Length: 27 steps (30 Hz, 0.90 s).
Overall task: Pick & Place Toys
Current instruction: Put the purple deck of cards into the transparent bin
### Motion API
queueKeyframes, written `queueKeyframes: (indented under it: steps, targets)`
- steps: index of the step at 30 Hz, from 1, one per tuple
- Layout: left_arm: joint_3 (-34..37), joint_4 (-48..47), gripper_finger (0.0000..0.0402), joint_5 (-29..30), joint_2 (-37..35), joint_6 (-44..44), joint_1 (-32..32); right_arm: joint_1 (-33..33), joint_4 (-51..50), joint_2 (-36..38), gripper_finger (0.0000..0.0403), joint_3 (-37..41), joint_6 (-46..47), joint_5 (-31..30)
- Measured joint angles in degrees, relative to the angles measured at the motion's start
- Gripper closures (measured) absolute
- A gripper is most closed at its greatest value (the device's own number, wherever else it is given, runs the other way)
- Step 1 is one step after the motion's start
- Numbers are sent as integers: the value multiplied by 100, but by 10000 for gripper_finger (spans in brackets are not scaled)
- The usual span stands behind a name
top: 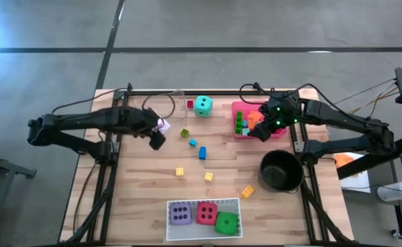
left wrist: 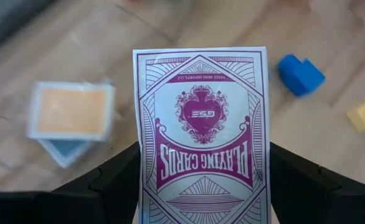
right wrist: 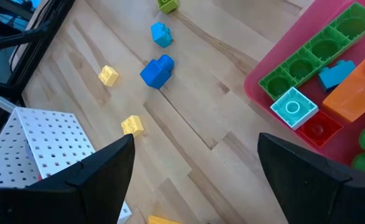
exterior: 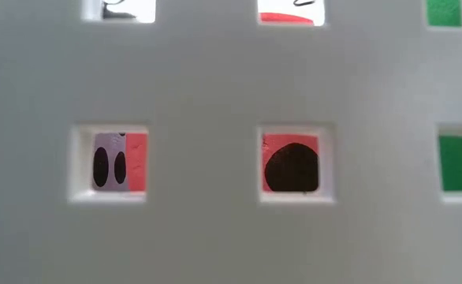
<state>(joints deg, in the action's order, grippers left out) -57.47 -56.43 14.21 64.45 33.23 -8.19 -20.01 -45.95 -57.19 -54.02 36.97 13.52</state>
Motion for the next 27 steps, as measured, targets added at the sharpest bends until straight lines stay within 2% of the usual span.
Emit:
queueKeyframes:
  steps: [7,16,27]
  targets:
    - [-229,-90,121,102,0,-417,-1030,0,-2,0,74,0,-13,-2]
    - [-221,-188,121,-153,333,-740,-2408,1,11,-4,74,0,-61,-2]
    - [-218,184,121,-178,1354,-1350,-2855,1,44,-4,74,0,-76,-7]
